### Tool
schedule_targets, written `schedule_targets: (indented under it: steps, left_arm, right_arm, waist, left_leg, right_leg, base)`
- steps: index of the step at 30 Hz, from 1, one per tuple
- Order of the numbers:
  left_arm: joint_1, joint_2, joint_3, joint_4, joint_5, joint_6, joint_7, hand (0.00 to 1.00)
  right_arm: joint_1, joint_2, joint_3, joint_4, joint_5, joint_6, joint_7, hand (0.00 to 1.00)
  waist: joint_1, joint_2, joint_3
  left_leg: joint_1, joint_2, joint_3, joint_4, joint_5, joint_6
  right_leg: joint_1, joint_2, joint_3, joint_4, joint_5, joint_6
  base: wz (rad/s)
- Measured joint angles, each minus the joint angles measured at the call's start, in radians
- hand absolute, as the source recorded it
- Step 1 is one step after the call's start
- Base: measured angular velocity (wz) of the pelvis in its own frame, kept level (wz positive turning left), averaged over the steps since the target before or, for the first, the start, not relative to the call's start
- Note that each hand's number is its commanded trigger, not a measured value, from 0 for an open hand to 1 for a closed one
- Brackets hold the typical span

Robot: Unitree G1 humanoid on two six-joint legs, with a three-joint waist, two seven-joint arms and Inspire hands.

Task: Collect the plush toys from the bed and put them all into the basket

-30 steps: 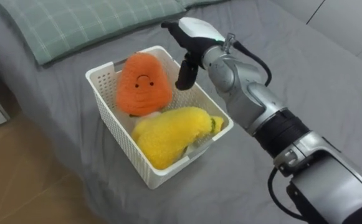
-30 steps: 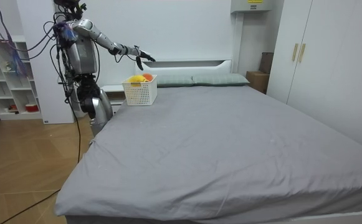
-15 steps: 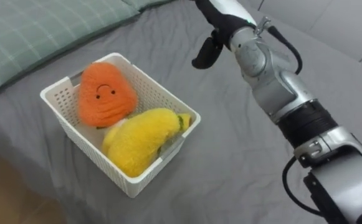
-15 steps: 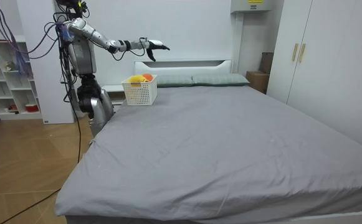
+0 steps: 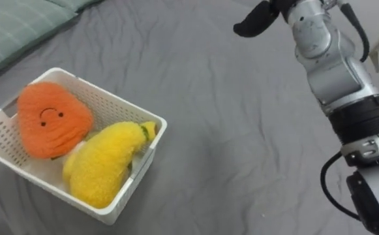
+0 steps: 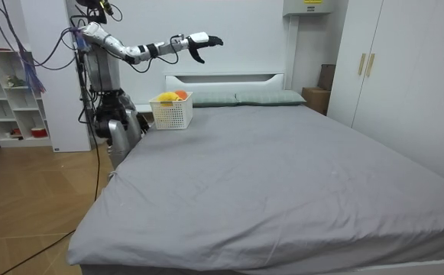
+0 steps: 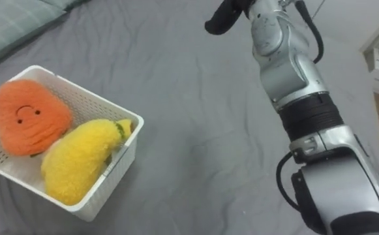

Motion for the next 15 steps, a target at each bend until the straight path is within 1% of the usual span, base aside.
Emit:
schedule_targets:
  steps: [2, 3, 4, 5, 7, 8, 10, 11, 12, 13, 14, 15]
  left_arm:
    - [0.002, 0.001, 0.019, 0.007, 0.002, 0.006, -0.008, 0.0]
    - [0.004, 0.002, 0.031, 0.011, 0.003, 0.007, -0.012, 0.0]
    - [0.009, 0.003, 0.043, 0.016, 0.004, 0.008, -0.019, 0.0]
    - [0.011, 0.003, 0.053, 0.016, 0.008, 0.009, -0.021, 0.0]
    - [0.018, 0.004, 0.063, 0.016, 0.011, 0.018, -0.021, 0.0]
    - [0.021, 0.004, 0.064, 0.016, 0.011, 0.021, -0.021, 0.0]
    - [0.034, 0.004, 0.071, 0.016, 0.011, 0.025, -0.019, 0.0]
    - [0.037, 0.004, 0.073, 0.016, 0.012, 0.026, -0.019, 0.0]
    - [0.04, 0.002, 0.087, 0.016, 0.012, 0.026, -0.02, 0.0]
    - [0.043, -0.003, 0.103, 0.016, 0.012, 0.026, -0.02, 0.0]
    - [0.044, -0.006, 0.109, 0.016, 0.011, 0.028, -0.02, 0.0]
    - [0.048, -0.006, 0.11, 0.017, 0.011, 0.034, -0.019, 0.0]
  right_arm:
    - [0.0, -0.019, -0.021, -0.005, 0.001, -0.001, 0.0, 0.0]
    - [0.001, -0.033, -0.037, -0.006, 0.001, -0.001, -0.002, 0.0]
    - [0.002, -0.049, -0.046, -0.006, 0.002, -0.001, -0.006, 0.0]
    - [0.003, -0.057, -0.051, -0.006, 0.003, -0.002, -0.008, 0.0]
    - [0.028, -0.066, -0.11, -0.006, 0.013, -0.005, -0.019, 0.0]
    - [0.038, -0.067, -0.122, -0.006, 0.015, -0.005, -0.025, 0.0]
    - [0.099, -0.072, -0.172, -0.033, 0.015, -0.005, -0.033, 0.0]
    - [0.119, -0.072, -0.188, -0.044, 0.014, -0.005, -0.033, 0.0]
    - [0.161, -0.073, -0.222, -0.074, 0.011, -0.005, -0.032, 0.0]
    - [0.209, -0.076, -0.253, -0.108, 0.005, -0.003, -0.033, 0.0]
    - [0.229, -0.078, -0.266, -0.122, 0.003, -0.001, -0.033, 0.0]
    - [0.266, -0.081, -0.281, -0.131, 0.001, -0.002, -0.034, 0.0]
  waist:
    - [-0.013, 0.005, -0.0004]
    - [-0.028, 0.007, -0.0005]
    - [-0.031, 0.009, -0.0008]
    - [-0.034, 0.01, -0.0005]
    - [-0.062, 0.012, -0.0007]
    - [-0.068, 0.014, -0.0006]
    - [-0.095, 0.021, -0.001]
    - [-0.102, 0.022, -0.0013]
    - [-0.111, 0.024, -0.0021]
    - [-0.113, 0.026, -0.0027]
    - [-0.115, 0.028, -0.0031]
    - [-0.127, 0.03, -0.0039]
  left_leg:
    - [0.001, 0.003, 0.011, 0.0, -0.001, -0.001]
    - [0.002, 0.006, 0.014, -0.001, -0.001, -0.002]
    - [0.007, 0.009, 0.028, -0.003, -0.002, -0.004]
    - [0.008, 0.011, 0.033, -0.003, -0.003, -0.005]
    - [0.009, 0.014, 0.036, -0.003, -0.004, -0.006]
    - [0.011, 0.015, 0.037, -0.003, -0.004, -0.006]
    - [0.015, 0.017, 0.041, -0.003, -0.005, -0.008]
    - [0.014, 0.018, 0.043, -0.003, -0.005, -0.008]
    - [0.011, 0.019, 0.049, -0.003, -0.005, -0.008]
    - [0.01, 0.022, 0.059, -0.003, -0.005, -0.009]
    - [0.01, 0.024, 0.065, -0.003, -0.005, -0.009]
    - [0.014, 0.025, 0.068, -0.003, -0.006, -0.01]
  right_leg:
    - [-0.007, 0.004, 0.015, 0.005, 0.001, -0.001]
    - [-0.009, 0.005, 0.019, 0.01, 0.001, -0.001]
    - [-0.013, 0.009, 0.036, 0.013, 0.001, -0.002]
    - [-0.014, 0.01, 0.039, 0.013, 0.003, -0.005]
    - [-0.015, 0.013, 0.039, 0.013, 0.006, -0.008]
    - [-0.013, 0.014, 0.039, 0.013, 0.006, -0.009]
    - [-0.01, 0.015, 0.042, 0.013, 0.007, -0.009]
    - [-0.012, 0.015, 0.043, 0.014, 0.007, -0.01]
    - [-0.019, 0.016, 0.047, 0.017, 0.008, -0.011]
    - [-0.025, 0.017, 0.053, 0.018, 0.01, -0.013]
    - [-0.027, 0.018, 0.058, 0.018, 0.011, -0.015]
    - [-0.025, 0.02, 0.062, 0.018, 0.011, -0.015]
  base:
    - [-0.18]
    - [-0.25]
    - [-0.23]
    - [-0.24]
    - [-0.07]
    - [0.0]
    - [-0.03]
    - [-0.09]
    - [-0.17]
    - [-0.21]
    - [-0.22]
    - [-0.12]
